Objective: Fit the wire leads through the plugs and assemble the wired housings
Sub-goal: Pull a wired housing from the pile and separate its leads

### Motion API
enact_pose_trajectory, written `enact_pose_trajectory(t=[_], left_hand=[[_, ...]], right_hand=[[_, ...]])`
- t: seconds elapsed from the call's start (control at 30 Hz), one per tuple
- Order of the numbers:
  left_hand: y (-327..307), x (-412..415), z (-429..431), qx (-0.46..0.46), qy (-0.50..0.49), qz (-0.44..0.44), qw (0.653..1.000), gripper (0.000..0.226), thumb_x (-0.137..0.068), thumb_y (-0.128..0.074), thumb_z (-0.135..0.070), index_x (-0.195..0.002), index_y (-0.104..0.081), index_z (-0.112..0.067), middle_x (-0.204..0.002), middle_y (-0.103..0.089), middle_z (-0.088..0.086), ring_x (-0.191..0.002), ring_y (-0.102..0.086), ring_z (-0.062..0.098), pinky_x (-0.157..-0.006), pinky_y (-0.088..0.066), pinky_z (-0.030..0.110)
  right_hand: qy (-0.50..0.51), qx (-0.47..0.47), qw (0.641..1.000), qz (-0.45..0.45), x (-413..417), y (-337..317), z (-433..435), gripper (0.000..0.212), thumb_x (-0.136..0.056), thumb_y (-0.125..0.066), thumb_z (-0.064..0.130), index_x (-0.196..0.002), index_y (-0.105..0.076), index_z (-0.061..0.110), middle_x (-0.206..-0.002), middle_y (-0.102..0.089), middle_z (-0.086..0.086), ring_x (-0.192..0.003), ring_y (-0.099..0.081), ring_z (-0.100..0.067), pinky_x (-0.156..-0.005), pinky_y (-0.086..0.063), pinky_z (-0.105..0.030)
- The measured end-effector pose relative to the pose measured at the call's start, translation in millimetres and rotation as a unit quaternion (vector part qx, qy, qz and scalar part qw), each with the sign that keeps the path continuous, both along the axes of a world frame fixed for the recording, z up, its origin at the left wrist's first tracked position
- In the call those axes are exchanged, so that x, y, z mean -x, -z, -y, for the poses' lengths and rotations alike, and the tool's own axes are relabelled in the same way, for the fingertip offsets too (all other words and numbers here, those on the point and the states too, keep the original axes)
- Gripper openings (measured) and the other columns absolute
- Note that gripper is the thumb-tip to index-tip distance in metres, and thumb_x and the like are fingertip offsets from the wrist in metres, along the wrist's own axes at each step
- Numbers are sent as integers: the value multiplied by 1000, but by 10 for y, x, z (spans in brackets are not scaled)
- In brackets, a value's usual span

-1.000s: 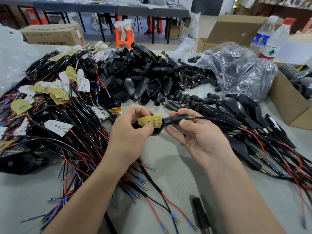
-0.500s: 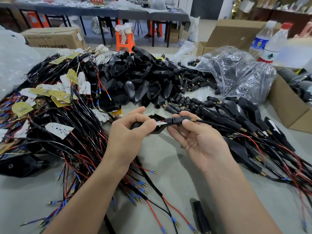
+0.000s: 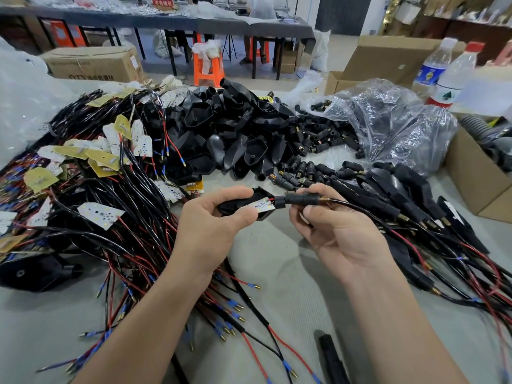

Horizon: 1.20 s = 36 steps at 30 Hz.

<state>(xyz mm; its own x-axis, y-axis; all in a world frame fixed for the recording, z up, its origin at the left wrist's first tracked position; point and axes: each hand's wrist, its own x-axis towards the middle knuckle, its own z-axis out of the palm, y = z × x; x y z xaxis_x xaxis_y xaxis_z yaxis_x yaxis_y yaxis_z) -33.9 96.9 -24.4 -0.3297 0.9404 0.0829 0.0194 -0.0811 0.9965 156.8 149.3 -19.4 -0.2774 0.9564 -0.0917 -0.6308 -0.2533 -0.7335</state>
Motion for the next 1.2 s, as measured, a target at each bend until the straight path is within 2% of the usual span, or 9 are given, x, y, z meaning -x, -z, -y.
enact_pose_trajectory(t=[0.17,0.4,0.57,0.67,0.77,0.83,0.97,1.1,1.2], left_hand=[[7,-22,-12,-4,21,-37,999,31,-76,-88,-9,-88,-83,-37,-118,-72,-19,-115,-67,7,-105,-53,40],[35,-32,-11,-3,19,-129,991,33,-73,-92,-17,-94,-81,-40,-118,-69,-27,-108,-65,-8,-101,-53,31],[-1,-28,-1,-6,3,-152,988,39,-67,-92,-8,-87,-81,-40,-114,-69,-30,-107,-64,-9,-97,-52,24],[-35,-40,60,-68,-26,-285,956,45,-68,-92,-11,-97,-79,-42,-121,-65,-33,-122,-54,-8,-101,-37,6],[-33,-15,104,-115,-41,-365,923,41,-71,-93,-13,-107,-81,-28,-129,-65,-25,-127,-54,0,-108,-34,9],[-29,-11,130,-118,-42,-375,919,40,-72,-93,-16,-109,-81,-27,-129,-66,-24,-121,-59,-5,-107,-41,13],[-13,-43,139,-76,-31,-359,930,41,-71,-93,-24,-109,-81,-30,-127,-66,-29,-117,-53,-21,-99,-34,-2],[-33,-29,98,12,-14,-264,964,37,-63,-96,-28,-93,-80,-43,-112,-66,-42,-103,-60,-21,-92,-47,11],[-29,-17,74,23,-17,-232,972,38,-61,-97,-25,-89,-81,-44,-114,-70,-34,-103,-61,-21,-86,-46,4]], right_hand=[[-22,-36,998,37,-14,1,18,60,-75,-39,-36,-65,-74,11,-87,-73,-14,-85,-75,-25,-79,-61,-40],[-12,-4,998,58,-42,11,-15,57,-76,-40,-33,-66,-74,11,-90,-72,-17,-85,-75,-27,-81,-63,-41],[2,23,997,79,-18,33,-25,58,-74,-40,-34,-63,-76,10,-85,-74,-17,-79,-75,-28,-69,-62,-34],[15,38,996,74,2,48,-34,60,-73,-38,-36,-60,-76,9,-80,-74,-16,-73,-75,-26,-67,-62,-34],[20,58,997,53,14,60,-41,58,-73,-35,-36,-62,-75,5,-79,-74,-18,-71,-76,-27,-64,-62,-35],[23,67,996,49,19,65,-40,54,-73,-34,-35,-69,-72,3,-79,-73,-18,-71,-76,-26,-63,-62,-35],[-5,50,998,44,1,42,-5,51,-79,-31,-31,-83,-63,8,-90,-75,-16,-84,-77,-29,-70,-63,-40],[-66,25,997,27,-32,-21,53,43,-85,-38,-26,-87,-59,12,-98,-74,-17,-93,-76,-31,-72,-62,-43],[-92,2,995,46,-6,-55,87,31,-90,-49,-19,-90,-57,11,-101,-75,-15,-93,-76,-29,-73,-62,-40]])
